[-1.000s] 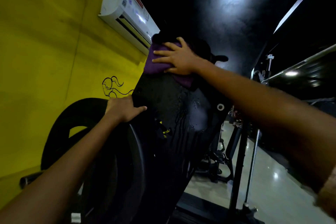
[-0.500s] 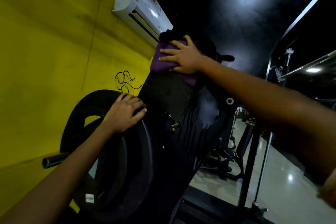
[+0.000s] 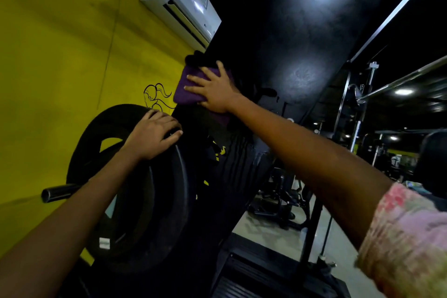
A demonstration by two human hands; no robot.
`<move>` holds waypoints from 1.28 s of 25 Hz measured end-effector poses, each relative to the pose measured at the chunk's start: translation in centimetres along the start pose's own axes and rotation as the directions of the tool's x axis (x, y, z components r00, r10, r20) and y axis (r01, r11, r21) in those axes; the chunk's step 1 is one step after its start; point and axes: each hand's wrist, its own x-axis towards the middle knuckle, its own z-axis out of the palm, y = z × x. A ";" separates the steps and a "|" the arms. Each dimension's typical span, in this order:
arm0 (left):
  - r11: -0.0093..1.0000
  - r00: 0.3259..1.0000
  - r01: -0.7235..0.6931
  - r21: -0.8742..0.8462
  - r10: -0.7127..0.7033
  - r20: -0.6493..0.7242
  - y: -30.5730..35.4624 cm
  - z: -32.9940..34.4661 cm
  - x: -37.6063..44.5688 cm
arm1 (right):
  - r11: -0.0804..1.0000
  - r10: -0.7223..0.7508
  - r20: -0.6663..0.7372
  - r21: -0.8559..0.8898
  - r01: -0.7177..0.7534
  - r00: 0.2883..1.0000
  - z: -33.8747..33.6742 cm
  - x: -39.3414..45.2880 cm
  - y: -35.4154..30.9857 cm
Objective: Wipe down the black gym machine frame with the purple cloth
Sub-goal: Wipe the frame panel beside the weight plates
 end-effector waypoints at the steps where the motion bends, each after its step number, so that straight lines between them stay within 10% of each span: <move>1: 1.000 1.000 0.000 0.004 0.000 0.001 -0.2 0.1 0.0 | 0.996 -0.091 0.016 -0.017 0.091 0.996 0.1 -0.4 0.5; 4: 1.000 1.000 0.010 -0.019 -0.010 -0.002 -0.1 0.2 -0.1 | 0.956 -0.286 0.057 -0.055 0.289 0.957 -0.6 -1.7 4.0; 12: 1.000 1.000 0.010 -0.022 -0.011 -0.024 -0.1 0.2 0.0 | 0.974 0.209 -0.085 0.103 -0.200 0.974 0.3 0.1 -1.3; 20: 1.000 0.998 -0.006 -0.027 0.004 -0.060 -0.2 0.3 0.1 | 0.945 -0.317 0.073 -0.063 0.322 0.946 0.8 -3.4 1.1; 27: 0.993 0.995 0.032 -0.110 -0.042 -0.092 0.0 0.3 -0.8 | 0.984 0.156 -0.089 0.098 -0.147 0.984 1.9 -3.6 -2.1; 32: 0.993 0.994 0.004 -0.116 -0.017 -0.108 -0.1 0.2 -1.2 | 0.933 -0.360 0.076 -0.004 0.361 0.930 2.8 -6.0 -1.1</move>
